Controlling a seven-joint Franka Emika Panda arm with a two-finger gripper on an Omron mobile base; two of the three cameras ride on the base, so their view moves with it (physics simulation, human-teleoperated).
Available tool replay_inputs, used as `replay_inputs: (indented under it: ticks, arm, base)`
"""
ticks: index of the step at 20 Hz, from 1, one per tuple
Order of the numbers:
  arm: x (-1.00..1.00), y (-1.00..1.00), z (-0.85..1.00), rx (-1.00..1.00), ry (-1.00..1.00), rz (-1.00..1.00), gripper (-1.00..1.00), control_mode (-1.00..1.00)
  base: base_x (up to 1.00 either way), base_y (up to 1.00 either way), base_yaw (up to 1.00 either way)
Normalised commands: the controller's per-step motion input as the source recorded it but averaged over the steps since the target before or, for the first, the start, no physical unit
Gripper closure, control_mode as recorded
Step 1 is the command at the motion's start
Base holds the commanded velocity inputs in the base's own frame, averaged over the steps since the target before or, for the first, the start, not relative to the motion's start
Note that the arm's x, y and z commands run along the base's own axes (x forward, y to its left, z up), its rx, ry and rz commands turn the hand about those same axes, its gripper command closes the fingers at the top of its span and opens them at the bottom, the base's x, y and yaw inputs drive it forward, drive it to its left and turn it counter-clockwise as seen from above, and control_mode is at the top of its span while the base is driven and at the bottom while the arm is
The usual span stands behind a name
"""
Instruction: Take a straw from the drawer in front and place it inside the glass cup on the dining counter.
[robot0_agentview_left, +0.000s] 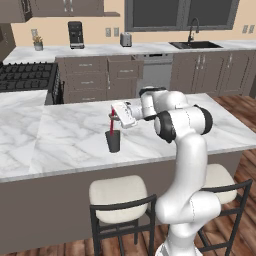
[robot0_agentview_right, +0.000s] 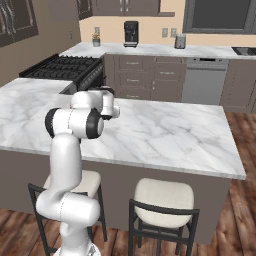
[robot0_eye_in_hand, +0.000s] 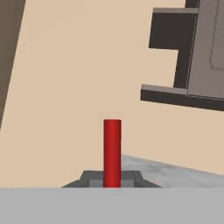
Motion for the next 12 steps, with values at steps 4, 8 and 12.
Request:
replay_inputs:
  ticks: [4,8,12]
  arm:
    - [-0.18,0.00,-0.25,0.00,0.03,-0.13,1.00,-1.00]
    - [-0.68,0.00,-0.15,0.00,0.00,-0.13,1.00,-1.00]
    - [-0.62,0.00,-0.03,0.00,0.00,-0.15,1.00,-1.00]
  base:
    - [0.00,0.00,0.00]
    - [0.00,0.00,0.00]
    - [0.00,0.00,0.00]
